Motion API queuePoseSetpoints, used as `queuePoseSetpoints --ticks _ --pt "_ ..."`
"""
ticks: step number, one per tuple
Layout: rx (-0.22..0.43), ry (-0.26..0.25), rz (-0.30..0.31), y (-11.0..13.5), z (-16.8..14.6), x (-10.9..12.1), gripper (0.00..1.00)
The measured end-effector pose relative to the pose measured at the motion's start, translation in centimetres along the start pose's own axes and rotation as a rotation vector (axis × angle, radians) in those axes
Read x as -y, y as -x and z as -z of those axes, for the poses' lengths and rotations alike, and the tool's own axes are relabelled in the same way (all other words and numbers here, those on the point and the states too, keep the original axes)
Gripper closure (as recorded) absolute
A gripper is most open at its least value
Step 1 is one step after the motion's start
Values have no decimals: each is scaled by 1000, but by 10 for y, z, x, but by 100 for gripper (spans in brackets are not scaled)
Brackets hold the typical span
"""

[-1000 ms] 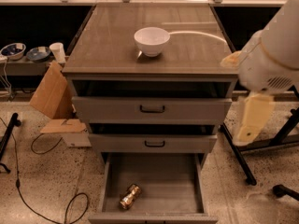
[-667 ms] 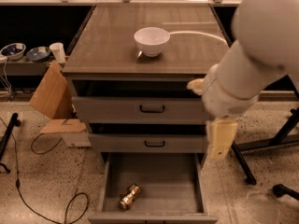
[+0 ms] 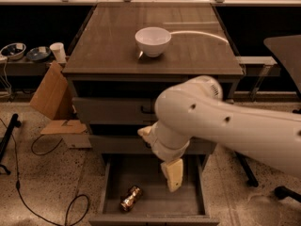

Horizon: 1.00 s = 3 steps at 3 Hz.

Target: Pick orange can from bottom drawer and place on counter

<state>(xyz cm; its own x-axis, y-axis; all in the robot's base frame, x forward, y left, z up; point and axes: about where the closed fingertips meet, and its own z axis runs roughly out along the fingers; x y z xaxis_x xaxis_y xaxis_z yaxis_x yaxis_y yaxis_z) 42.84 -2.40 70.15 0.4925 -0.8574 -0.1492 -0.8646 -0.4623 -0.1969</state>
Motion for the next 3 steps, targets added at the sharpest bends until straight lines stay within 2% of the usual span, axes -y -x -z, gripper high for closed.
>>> queuePoseSetpoints --ticks 1,2,3 --pt "47 32 152 32 -85 13 0" --pt "123 61 276 63 -162 24 0" --pt "210 95 381 95 -237 23 0"
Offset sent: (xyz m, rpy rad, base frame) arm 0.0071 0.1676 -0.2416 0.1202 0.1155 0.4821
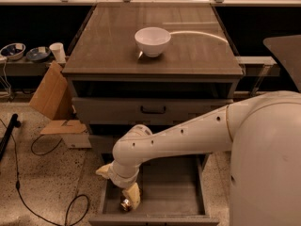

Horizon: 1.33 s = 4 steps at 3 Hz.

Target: Pick orange can from bottom drawer and place on counter

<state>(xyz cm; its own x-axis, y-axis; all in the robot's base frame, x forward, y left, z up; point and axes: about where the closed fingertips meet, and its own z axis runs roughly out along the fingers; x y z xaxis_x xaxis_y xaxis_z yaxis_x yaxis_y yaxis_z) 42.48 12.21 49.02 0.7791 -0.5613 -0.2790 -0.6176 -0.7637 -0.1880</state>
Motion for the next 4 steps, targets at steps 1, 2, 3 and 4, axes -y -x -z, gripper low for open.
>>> queuePoseSetpoints --ticks 1,2,3,4 --pt "4 2 4 0 -14 2 0" --pt "-39 30 33 -13 -61 8 0" --pt "-91 56 59 -31 -92 10 0" --pt "-131 96 92 -64 -132 15 0"
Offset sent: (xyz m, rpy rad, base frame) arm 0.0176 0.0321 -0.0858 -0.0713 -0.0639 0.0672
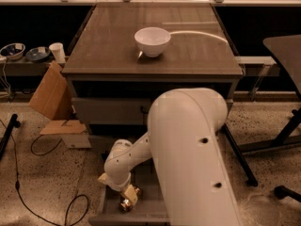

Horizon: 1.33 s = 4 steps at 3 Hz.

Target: Pick orange can from bottom drawer and place on counter

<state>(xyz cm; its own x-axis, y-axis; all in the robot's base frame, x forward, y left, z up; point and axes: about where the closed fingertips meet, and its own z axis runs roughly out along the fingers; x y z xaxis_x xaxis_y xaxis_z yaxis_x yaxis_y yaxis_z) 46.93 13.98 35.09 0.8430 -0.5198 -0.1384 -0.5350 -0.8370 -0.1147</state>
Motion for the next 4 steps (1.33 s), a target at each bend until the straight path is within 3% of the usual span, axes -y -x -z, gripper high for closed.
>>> queuePoseSetpoints --ticks 1,2,3,4 --pt "-8 39 -9 -43 -66 -2 0" --pt "6 58 -4 -68 -107 -8 0" --pt "-9 66 18 -78 -145 -17 0" --pt "-20 50 17 -89 -184 -13 0"
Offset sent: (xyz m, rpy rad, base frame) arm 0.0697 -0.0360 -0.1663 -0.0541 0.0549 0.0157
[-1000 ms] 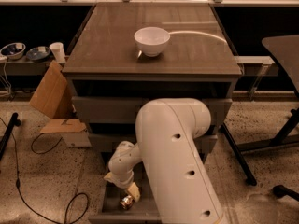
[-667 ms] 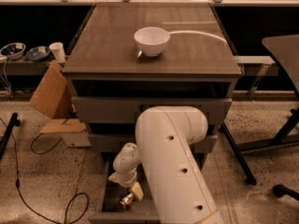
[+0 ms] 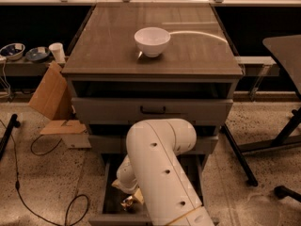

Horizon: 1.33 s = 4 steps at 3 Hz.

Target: Pick orange can from bottom drawer and place on counter

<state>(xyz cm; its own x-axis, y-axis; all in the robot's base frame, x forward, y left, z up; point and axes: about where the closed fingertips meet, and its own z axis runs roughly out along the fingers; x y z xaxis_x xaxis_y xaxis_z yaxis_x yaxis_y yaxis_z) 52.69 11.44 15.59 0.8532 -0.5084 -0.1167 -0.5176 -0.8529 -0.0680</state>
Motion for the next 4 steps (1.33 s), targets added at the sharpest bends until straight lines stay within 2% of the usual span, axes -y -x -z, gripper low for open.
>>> queuePoseSetpoints --ticks 2,3,4 --pt "-15 -6 -10 -12 -32 9 0" --pt "4 -10 -30 -16 -46 9 19" --pt "23 -13 -53 -21 -55 0 42"
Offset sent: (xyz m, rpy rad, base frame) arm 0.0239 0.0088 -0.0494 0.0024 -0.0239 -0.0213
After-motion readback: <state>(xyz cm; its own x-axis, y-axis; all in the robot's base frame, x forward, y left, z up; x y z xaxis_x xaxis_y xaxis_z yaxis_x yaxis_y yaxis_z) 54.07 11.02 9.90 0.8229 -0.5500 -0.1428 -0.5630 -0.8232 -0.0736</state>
